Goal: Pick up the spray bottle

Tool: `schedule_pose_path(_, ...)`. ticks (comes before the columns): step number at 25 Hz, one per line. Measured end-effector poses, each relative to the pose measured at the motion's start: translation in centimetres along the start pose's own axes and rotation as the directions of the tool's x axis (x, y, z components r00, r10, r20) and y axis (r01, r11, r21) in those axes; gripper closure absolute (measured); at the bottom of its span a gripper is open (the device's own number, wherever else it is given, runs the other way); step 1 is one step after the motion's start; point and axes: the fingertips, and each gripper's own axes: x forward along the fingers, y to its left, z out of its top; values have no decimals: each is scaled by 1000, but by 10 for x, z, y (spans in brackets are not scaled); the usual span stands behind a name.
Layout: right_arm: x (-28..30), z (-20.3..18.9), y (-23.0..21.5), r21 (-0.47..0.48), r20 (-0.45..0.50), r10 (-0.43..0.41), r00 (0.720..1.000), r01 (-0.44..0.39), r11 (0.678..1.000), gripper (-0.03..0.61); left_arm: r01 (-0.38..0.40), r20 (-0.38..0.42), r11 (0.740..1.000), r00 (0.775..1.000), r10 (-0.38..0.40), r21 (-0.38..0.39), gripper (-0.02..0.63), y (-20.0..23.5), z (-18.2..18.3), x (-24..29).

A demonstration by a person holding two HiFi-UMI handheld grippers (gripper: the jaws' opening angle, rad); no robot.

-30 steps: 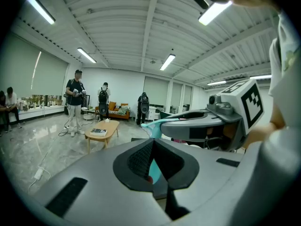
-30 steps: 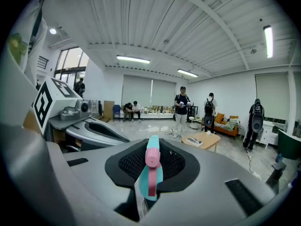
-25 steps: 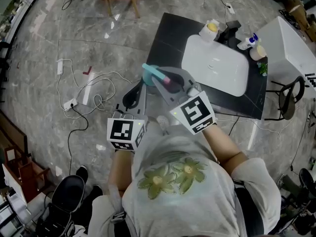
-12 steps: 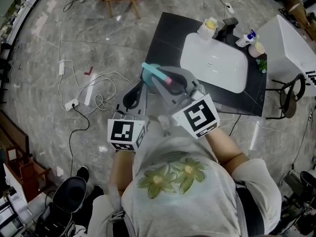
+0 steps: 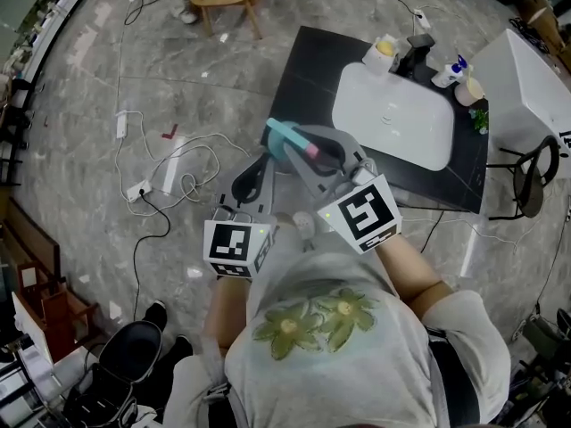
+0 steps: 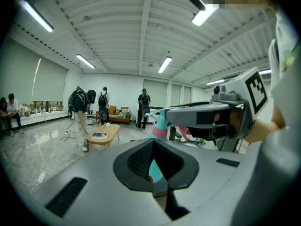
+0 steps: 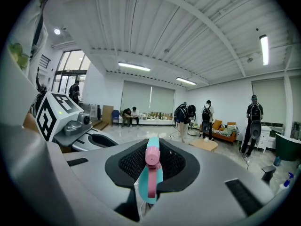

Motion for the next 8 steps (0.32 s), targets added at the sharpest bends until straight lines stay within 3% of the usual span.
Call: schedule_pose_path(8,-1,-10,7,10,-25,15,1000,-15,1000,506,-1,-11,1000,1000,1,-23,606,-4,-8,-6)
